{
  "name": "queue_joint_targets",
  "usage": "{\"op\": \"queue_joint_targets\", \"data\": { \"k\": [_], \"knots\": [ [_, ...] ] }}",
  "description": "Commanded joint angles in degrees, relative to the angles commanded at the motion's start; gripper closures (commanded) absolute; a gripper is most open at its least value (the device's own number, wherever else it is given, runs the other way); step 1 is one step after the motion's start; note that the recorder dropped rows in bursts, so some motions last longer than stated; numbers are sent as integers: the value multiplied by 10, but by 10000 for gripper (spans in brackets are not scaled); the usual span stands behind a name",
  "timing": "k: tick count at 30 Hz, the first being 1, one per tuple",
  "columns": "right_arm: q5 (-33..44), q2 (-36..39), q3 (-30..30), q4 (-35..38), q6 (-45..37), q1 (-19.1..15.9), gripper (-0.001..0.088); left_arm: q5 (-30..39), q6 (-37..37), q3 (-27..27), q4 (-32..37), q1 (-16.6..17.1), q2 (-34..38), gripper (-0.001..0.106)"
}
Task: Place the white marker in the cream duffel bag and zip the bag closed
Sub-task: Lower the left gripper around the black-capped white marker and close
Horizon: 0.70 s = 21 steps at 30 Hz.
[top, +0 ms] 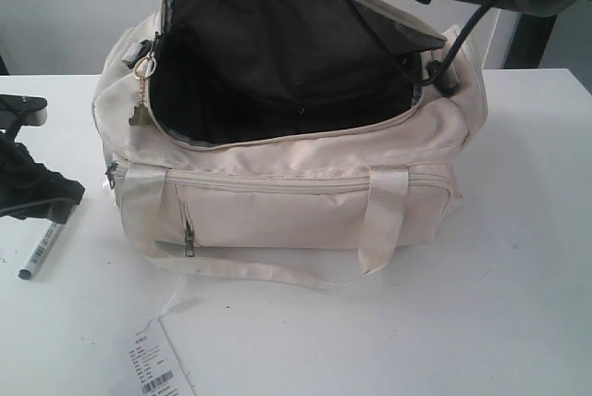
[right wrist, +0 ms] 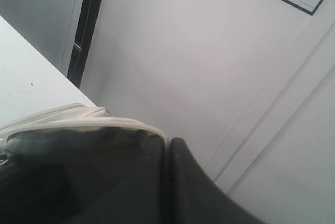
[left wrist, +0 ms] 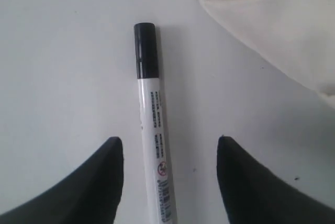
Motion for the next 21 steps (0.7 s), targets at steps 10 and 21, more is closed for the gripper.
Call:
{"op": "queue_joint_targets", "data": {
  "k": [10, 21],
  "knots": [
    [0, 0, 0, 0, 0, 0, 868, -40, 0, 0, 1, 0, 35, 480],
    [0, 0, 0, 0, 0, 0, 868, -58, 0, 0, 1, 0, 59, 480]
  ]
}}
